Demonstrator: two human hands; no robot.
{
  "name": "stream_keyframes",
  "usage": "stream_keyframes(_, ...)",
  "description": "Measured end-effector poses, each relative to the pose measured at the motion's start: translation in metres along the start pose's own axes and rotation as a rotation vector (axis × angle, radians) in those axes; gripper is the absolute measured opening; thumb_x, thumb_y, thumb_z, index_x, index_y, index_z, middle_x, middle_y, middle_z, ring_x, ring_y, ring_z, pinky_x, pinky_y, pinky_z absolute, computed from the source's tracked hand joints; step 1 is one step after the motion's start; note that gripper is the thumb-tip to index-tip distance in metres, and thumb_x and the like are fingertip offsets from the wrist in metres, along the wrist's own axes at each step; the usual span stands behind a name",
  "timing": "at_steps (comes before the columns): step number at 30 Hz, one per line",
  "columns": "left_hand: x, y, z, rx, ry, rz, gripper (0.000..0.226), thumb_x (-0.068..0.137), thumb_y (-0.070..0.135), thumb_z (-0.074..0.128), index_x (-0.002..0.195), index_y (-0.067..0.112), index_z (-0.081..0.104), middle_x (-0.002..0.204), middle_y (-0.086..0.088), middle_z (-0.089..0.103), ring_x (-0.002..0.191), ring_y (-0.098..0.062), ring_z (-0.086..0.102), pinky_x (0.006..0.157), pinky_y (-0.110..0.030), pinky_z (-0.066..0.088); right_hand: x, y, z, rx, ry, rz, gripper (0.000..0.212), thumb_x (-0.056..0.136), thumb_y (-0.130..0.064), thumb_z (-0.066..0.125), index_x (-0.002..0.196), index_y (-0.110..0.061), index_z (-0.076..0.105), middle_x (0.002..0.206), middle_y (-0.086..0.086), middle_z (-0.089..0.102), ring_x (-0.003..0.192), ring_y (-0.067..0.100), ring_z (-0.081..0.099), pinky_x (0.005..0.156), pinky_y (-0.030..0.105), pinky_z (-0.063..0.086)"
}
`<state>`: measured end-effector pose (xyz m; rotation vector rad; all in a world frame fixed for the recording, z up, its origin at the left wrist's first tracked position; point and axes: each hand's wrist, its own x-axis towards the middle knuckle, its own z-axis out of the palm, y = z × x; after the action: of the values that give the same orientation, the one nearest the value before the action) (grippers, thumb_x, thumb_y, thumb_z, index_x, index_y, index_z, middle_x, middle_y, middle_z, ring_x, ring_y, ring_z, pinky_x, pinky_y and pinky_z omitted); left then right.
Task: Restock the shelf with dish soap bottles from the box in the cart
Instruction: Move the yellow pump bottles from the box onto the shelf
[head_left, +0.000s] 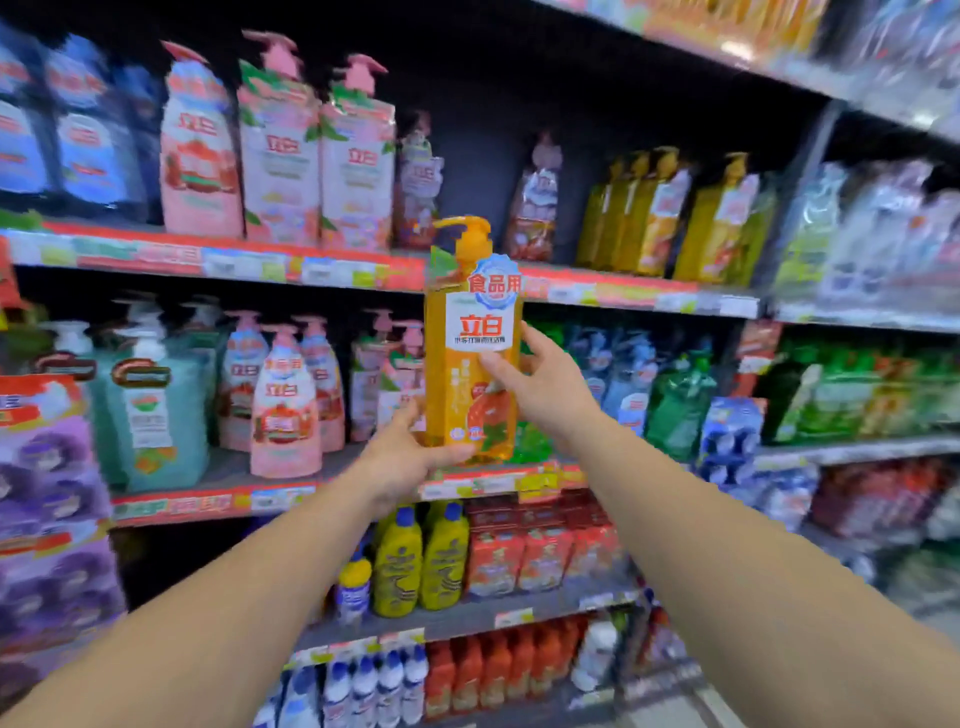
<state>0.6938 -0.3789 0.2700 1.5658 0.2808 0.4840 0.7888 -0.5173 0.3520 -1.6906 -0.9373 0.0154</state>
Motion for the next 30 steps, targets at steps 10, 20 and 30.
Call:
stream_keyframes(10,0.133,0.070,0.129,0.209,-0.134,0.247,0.058,0.066,0.010,0.087,0.118,0.019,0.062,0.103,0.000,0.073,0.086,-0.012,0.068,0.084,-0.025,0.054,0.086,0.036,-0.154,0.004,0.200,-0.042,0.028,0.088,-0.037,0.068,0.110,-0.049,0.055,0.094,-0.004,0.072,0.084,0.013,0.069,0.083,0.045,0.057)
stream_keyframes(20,0.295,0.157,0.201,0.478,-0.124,0.431,0.051,0.063,0.031,0.091,0.107,0.019,0.070,0.103,0.001,0.074,0.095,-0.015,0.069,0.093,-0.036,0.054,0.210,0.034,-0.255,-0.096,0.272,-0.112,0.037,0.095,-0.033,0.059,0.127,-0.043,0.045,0.087,-0.005,0.065,0.063,-0.003,0.065,0.048,0.013,0.047)
stream_keyframes(30,0.403,0.164,0.276,0.634,-0.071,0.350,0.052,0.064,0.042,0.088,0.106,0.021,0.068,0.098,0.005,0.071,0.090,-0.014,0.066,0.086,-0.034,0.053,0.292,0.095,-0.330,-0.227,0.172,-0.104,0.085,0.087,-0.013,0.070,0.149,-0.041,0.020,0.100,-0.016,0.059,0.098,0.011,0.063,0.057,0.017,0.050)
